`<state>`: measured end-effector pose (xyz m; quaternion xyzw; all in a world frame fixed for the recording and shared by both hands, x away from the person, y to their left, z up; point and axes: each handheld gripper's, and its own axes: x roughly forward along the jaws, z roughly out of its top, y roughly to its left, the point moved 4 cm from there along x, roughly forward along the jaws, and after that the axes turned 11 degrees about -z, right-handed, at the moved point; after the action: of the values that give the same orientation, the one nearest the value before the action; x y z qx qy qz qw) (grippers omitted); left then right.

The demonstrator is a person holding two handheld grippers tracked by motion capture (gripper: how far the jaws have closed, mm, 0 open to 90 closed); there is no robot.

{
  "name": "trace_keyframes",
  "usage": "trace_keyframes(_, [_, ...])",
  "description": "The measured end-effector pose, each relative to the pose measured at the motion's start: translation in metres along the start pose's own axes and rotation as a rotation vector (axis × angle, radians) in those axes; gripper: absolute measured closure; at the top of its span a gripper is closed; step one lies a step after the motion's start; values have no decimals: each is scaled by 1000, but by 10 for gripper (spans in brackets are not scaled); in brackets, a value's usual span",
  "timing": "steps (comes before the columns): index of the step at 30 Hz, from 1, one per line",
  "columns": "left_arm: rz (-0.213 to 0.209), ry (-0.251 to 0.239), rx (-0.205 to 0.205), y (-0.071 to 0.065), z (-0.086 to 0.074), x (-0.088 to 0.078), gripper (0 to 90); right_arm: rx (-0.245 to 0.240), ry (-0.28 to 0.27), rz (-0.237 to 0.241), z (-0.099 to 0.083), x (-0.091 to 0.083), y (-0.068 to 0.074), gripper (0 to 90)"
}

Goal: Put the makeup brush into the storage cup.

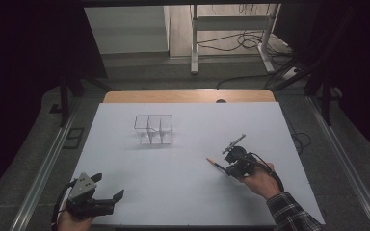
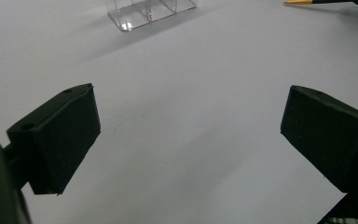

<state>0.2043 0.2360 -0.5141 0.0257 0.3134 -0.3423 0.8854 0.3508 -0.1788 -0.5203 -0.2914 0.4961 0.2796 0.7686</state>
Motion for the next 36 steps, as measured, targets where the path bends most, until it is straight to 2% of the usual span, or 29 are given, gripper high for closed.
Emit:
trace_keyframes(11, [0,-2,-3,0,0,0,49,3,-43,-7,3,-12,-2,841])
trace_keyframes(20, [-19,-10,-27,-1,2,0,49,10,-85,-1,2,-17,-1,841])
trace_keyframes(29, [-67,-32,-51,-5,7,3,31,17,-151,12,2,-26,3,841])
trace_keyframes(33, [-99,-56,-64,-7,12,5,30,19,-191,14,1,-31,5,841])
trace_keyframes(36, [-107,-58,-70,-9,16,8,38,14,-222,13,1,-34,7,841])
